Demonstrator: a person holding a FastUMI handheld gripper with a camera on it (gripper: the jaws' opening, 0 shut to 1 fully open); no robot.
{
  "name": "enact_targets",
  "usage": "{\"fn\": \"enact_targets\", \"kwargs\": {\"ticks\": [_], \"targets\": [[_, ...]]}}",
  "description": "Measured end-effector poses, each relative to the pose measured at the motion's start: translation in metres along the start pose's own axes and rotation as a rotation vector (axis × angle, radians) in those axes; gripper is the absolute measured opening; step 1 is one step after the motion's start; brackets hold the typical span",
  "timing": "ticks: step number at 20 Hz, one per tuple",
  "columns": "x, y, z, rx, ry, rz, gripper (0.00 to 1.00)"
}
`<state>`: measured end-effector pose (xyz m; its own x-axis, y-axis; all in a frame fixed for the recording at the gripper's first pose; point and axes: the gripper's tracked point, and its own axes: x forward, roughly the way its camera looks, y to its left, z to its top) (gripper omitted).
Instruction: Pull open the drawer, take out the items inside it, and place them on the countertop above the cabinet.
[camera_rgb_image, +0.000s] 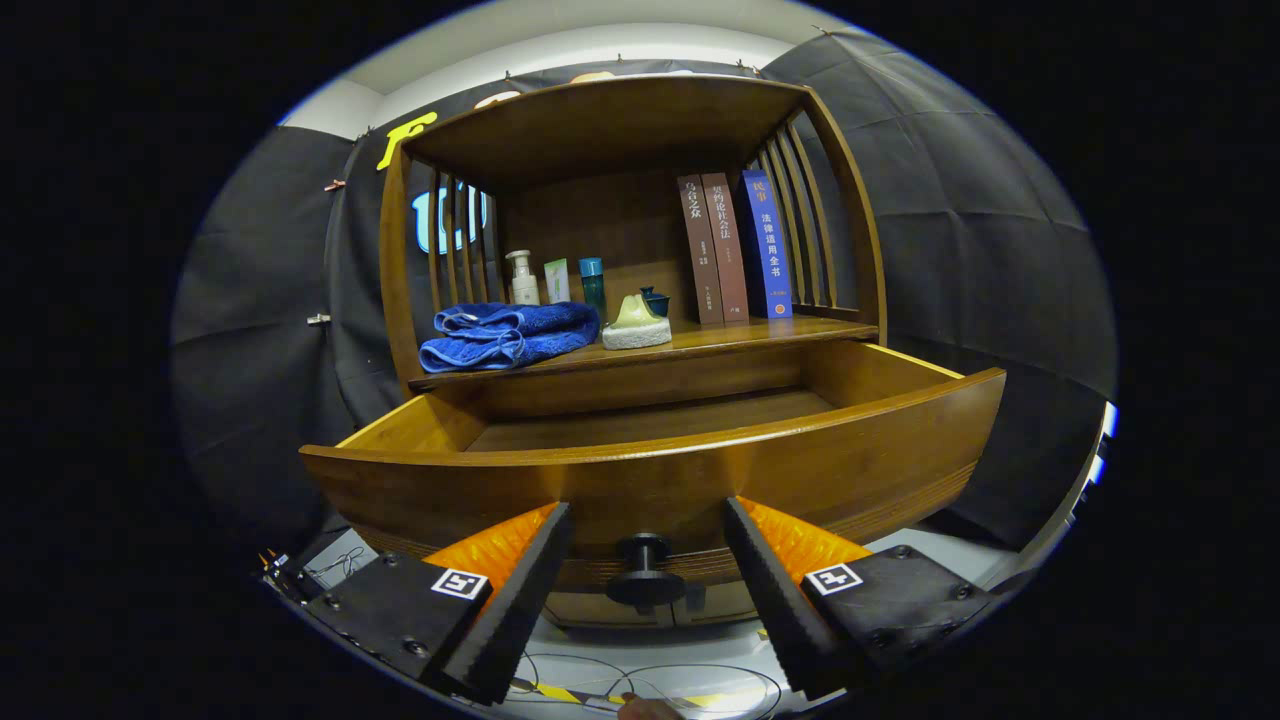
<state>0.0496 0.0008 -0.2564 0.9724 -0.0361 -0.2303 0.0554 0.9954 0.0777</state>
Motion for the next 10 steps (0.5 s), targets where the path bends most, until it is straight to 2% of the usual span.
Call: {"fn": "enact_targets", "kwargs": {"ticks": [10], "targets": [[0.092,0.001,0.021,0.008,-0.016,0.002,0.99]]}}
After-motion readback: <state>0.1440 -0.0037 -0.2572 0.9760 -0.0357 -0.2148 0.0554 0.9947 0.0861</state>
